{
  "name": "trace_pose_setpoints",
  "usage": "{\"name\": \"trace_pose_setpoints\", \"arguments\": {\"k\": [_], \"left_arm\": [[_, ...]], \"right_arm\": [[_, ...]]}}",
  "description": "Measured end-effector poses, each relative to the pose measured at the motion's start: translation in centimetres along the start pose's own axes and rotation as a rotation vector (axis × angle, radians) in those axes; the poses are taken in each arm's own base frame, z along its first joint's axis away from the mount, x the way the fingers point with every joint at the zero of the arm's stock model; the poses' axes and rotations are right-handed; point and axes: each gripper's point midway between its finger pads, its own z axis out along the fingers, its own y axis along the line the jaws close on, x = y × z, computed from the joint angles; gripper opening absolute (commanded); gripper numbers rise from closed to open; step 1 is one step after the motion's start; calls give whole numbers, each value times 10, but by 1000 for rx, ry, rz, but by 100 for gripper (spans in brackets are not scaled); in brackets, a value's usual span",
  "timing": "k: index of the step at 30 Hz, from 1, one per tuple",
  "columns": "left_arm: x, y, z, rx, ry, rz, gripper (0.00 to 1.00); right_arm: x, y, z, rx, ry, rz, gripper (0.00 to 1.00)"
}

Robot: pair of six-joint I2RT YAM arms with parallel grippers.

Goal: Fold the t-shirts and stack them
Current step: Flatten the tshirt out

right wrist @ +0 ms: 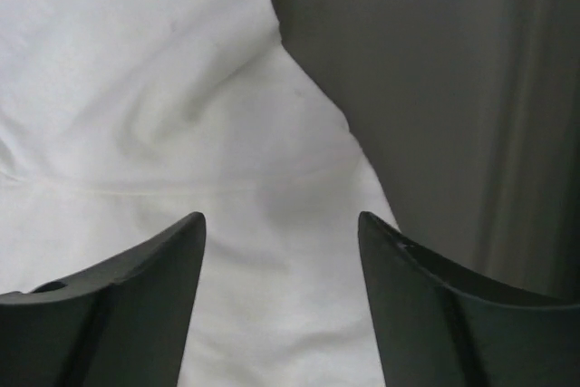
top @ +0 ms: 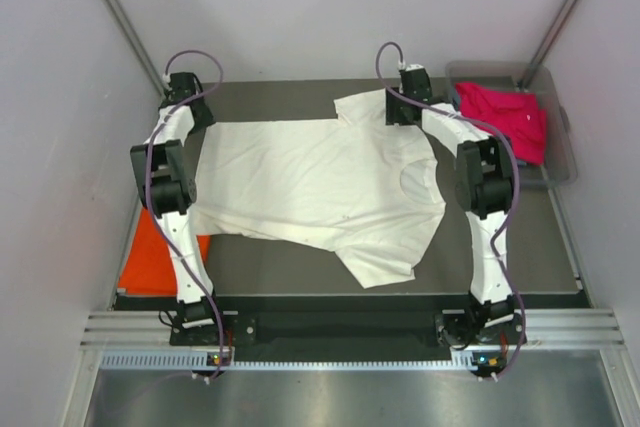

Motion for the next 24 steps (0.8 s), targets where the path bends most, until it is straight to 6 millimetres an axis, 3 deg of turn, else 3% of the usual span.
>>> {"name": "trace_pose_setpoints", "arguments": {"k": [5, 11, 15, 18, 22, 24], "left_arm": [[-21, -5, 17, 11, -48, -44, 51], [-17, -16, 38, 40, -48, -91, 50], [-17, -20, 39, 56, -45, -131, 44], [-18, -21, 41, 65, -46, -154, 37], [-17, -23, 42, 80, -41, -182, 27], [-17, -23, 42, 87, -40, -191, 21]], "right_arm": [[-27, -10, 14, -18, -51, 33, 86], [-49, -7, 27, -93, -93, 68, 92], [-48, 4, 39, -146, -92, 89, 91], [-36, 11, 48, -176, -62, 108, 89], [-25, 16, 63, -195, -38, 139, 81], [-29, 20, 67, -206, -48, 157, 75]]}}
